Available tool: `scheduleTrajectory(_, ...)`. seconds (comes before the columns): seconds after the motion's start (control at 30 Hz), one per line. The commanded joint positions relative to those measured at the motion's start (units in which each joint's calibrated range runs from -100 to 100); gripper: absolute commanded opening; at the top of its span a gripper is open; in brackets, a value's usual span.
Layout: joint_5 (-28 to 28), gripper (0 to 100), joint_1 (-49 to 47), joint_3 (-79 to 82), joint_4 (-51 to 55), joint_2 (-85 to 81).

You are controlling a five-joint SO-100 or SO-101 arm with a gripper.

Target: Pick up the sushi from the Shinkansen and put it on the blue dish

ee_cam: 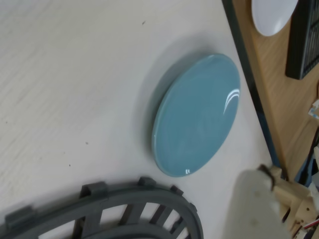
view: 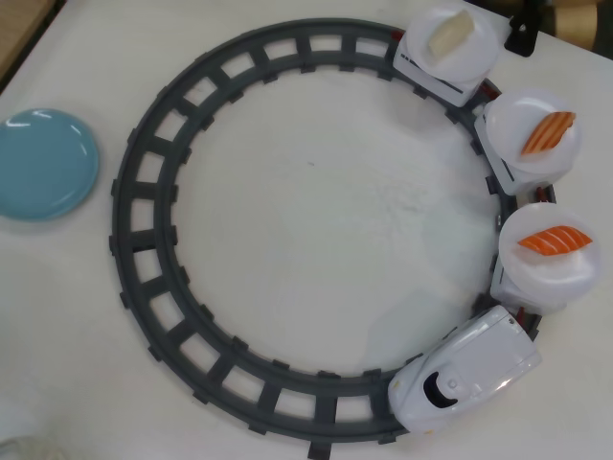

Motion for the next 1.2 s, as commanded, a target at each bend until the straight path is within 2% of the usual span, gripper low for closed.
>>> scheduleTrajectory(0.0, -4.83, 21, 10.38, 4.06, 4.03, -0.78)
scheduleTrajectory(0.7, -4.83, 21, 10.56, 7.22, 2.42, -0.78)
scheduleTrajectory(1.07, -4.67, 21, 13.99, 4.24, 0.89, 0.05)
scheduleTrajectory(1.17, -2.53, 21, 17.07, 3.34, 1.06, -0.03)
